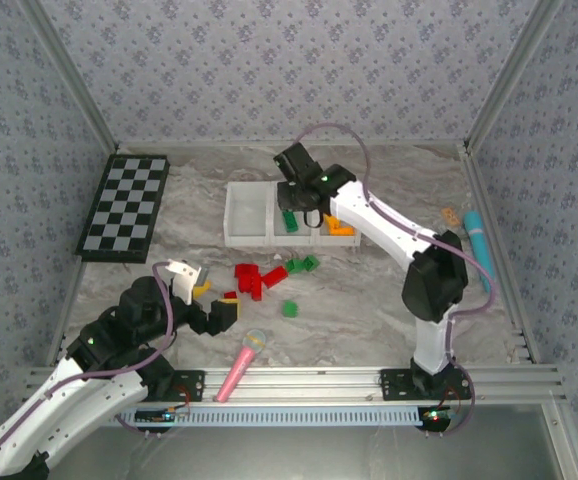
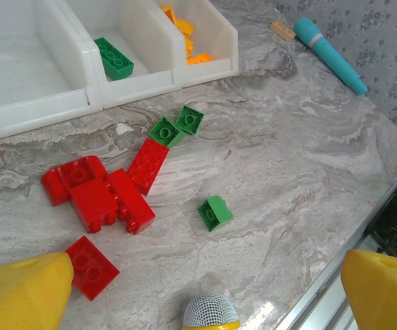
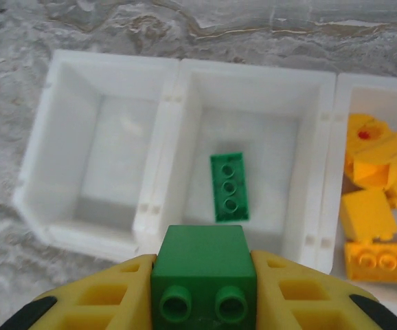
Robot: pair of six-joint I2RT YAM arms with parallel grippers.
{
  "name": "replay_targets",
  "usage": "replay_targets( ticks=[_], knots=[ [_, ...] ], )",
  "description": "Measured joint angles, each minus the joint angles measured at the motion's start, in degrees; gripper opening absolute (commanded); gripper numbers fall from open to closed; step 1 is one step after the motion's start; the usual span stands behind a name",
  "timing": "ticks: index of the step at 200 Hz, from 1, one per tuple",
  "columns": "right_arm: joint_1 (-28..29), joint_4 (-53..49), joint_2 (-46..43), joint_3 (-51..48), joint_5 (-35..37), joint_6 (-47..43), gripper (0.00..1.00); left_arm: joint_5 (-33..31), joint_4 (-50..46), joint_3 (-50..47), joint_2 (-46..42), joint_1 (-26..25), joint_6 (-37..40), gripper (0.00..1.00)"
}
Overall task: Sort the legos into containers by color
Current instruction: Place the lego in the container.
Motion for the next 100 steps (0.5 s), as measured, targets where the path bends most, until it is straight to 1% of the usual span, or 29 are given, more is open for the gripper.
replay_targets(
  ticks=[22, 52, 74, 100],
  knots=[
    [-2.45, 0.11, 5.53, 3.43, -1.29, -1.99, 0.34, -0.24, 0.0, 0.0, 0.0, 0.0, -0.02, 1.0],
    [-4.17, 2.38, 11.76, 5.75, -3.13, -3.98, 0.34, -0.44, 0.0, 0.0, 0.0, 0.0, -0.02, 1.0],
    [-4.92, 4.33, 15.15, 6.73, -4.09, -4.94, 0.38, -0.46, 0.0, 0.0, 0.33, 0.0, -0.02, 1.0],
    [-5.29, 5.6, 18.16, 8.76, -4.98, -5.79, 0.44, -0.44, -0.02, 0.0, 0.74, 0.0, -0.02, 1.0]
  ],
)
